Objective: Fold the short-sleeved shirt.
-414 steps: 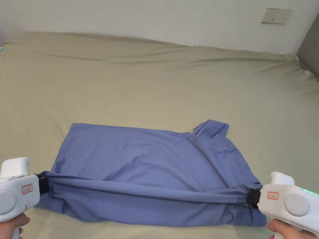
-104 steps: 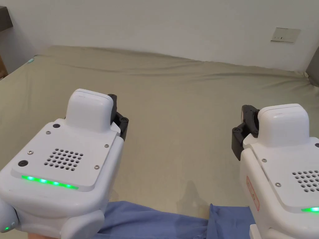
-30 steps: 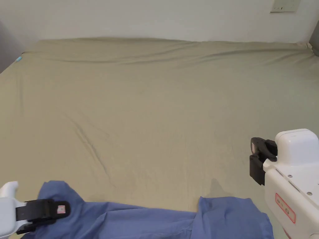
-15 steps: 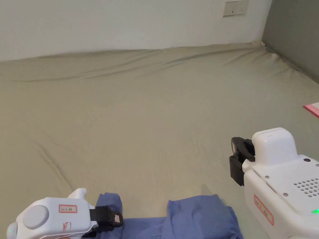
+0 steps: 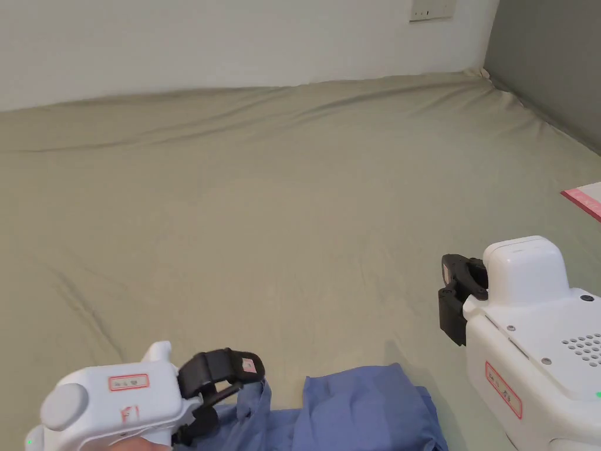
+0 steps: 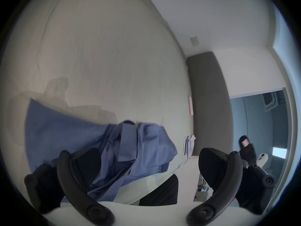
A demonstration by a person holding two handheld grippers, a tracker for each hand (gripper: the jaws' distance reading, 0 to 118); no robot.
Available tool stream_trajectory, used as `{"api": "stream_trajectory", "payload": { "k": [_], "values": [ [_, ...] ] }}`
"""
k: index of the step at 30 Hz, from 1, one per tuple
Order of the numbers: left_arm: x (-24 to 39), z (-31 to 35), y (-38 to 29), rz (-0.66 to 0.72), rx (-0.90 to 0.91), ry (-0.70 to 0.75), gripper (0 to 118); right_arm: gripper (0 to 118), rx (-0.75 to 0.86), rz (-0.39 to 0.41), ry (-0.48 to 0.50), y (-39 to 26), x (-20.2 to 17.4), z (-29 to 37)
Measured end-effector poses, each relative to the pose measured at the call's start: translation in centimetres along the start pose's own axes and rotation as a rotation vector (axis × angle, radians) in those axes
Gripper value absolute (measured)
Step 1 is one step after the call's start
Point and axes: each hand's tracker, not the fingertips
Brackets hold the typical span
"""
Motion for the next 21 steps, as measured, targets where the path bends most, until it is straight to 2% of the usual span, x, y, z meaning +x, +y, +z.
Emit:
{"api": "stream_trajectory", "payload": {
  "k": [3,4,5,7,12,19,21],
  "values": [
    [0.5,3.2,0.6,-0.083,0.055,0.052,114,0,0.003,0.001,0.006,0.1,-0.5,0.1],
    [0.5,4.2,0.5,-0.118,0.079,0.081,99,0,0.005,0.004,0.009,0.2,-0.7,0.1],
    [0.4,4.8,0.5,-0.154,0.110,0.117,72,0,0.006,0.006,0.012,0.2,-0.9,0.2],
    [0.0,5.5,-0.1,-0.220,0.149,0.197,4,0,0.007,0.009,0.019,0.2,-1.3,0.2],
    [-1.1,3.2,-3.6,-0.503,0.191,0.437,0,0,0.004,0.024,0.032,0.2,-2.2,0.6],
    [-0.5,-5.0,-9.1,-0.781,0.082,0.572,0,0,0.002,0.042,0.031,0.3,-2.2,1.2],
    [0.3,-6.1,-10.1,-0.828,0.086,0.566,0,0,0.002,0.045,0.022,0.3,-1.8,1.4]
  ]
}}
